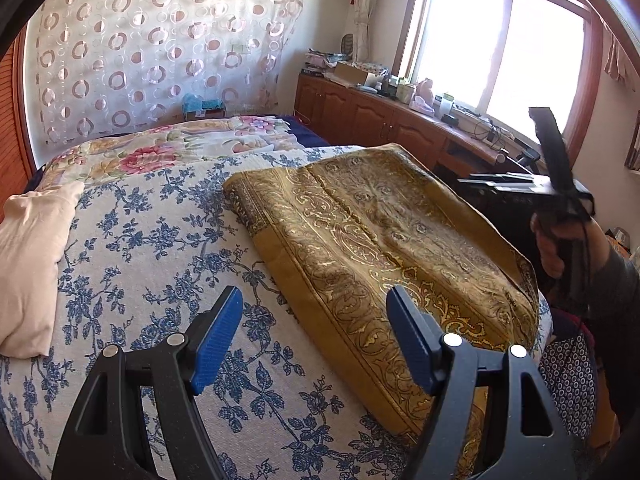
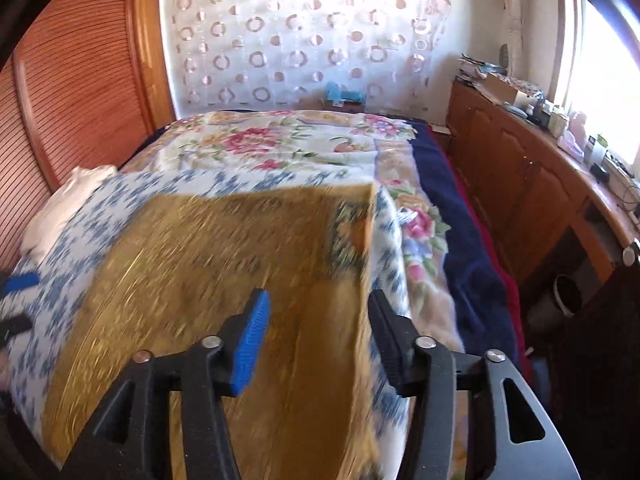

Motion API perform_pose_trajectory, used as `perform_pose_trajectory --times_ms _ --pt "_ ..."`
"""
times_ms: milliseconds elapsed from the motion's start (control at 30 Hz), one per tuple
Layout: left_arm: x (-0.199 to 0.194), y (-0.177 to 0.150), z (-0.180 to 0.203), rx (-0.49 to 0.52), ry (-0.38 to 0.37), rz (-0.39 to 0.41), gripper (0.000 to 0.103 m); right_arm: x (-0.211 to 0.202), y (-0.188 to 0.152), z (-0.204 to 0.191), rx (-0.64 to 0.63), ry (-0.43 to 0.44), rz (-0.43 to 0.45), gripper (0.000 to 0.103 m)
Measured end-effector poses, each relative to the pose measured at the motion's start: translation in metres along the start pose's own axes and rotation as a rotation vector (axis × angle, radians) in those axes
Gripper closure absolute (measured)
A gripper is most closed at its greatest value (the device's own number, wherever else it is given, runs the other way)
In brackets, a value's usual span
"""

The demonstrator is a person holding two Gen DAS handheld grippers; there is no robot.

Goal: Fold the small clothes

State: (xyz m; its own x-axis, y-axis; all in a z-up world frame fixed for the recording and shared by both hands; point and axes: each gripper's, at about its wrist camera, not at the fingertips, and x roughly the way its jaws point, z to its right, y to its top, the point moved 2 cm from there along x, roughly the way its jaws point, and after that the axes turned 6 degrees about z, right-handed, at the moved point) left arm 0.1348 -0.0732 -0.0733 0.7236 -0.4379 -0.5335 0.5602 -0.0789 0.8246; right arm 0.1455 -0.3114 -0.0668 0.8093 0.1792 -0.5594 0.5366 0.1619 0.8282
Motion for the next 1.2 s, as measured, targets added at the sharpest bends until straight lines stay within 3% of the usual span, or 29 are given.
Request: perform_pose_trajectory --times_ms 133,367,633,967,1200 --pt "0.007 -0.004 0.007 0.012 -0.006 -0.028 0.028 -0.024 -0.031 0.005 0.021 0.057 -0.008 0.045" --pt "0.020 -0.012 0.020 0.043 -0.011 -0.081 0.028 -0.055 -0.057 0.017 0.025 0.006 -0.012 0.045" --pt "0.027 -0.023 0.028 0.066 -0.006 -0.134 0.028 -0.053 -0.076 0.024 0.101 -0.017 -0.060 0.045" --pt "0.009 -0.044 0.031 0.054 -0.050 -0.160 0.028 -0.046 -0.074 0.021 0.125 -0.033 -0.044 0.045" --pt "-0.005 -0.055 0.043 0.047 -0.120 -0.174 0.047 -0.048 -0.083 0.012 0.097 -0.057 -0.032 0.045"
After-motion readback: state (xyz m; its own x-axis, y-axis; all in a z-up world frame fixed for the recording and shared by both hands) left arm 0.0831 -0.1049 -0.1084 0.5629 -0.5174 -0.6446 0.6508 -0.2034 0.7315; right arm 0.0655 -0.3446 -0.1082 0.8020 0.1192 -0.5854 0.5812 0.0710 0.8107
